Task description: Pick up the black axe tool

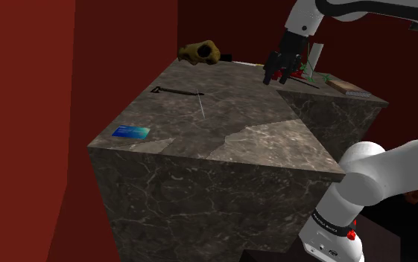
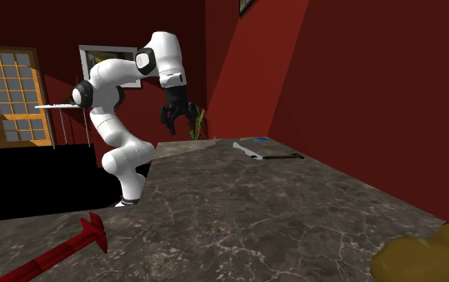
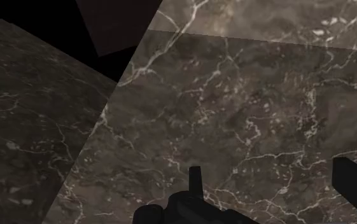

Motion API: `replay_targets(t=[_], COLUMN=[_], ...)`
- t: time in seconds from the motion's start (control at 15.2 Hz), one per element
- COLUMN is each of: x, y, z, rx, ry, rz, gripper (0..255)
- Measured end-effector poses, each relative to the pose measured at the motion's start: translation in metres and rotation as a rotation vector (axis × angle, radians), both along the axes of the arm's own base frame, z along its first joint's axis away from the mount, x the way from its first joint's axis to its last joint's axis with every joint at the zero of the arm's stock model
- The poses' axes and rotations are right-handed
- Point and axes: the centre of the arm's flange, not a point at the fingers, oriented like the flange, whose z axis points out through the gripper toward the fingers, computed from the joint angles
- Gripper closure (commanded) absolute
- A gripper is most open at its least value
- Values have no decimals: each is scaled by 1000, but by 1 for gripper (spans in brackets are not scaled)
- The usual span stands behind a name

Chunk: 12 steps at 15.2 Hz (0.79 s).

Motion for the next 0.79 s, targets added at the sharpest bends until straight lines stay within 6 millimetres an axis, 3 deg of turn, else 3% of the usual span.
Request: replay_targets(t=[0.13, 0.79], x=[6, 124], y=[0, 26], z=[-1, -19], rx=[0, -8], ry=[-1, -13], rz=[13, 283], gripper=[0, 0])
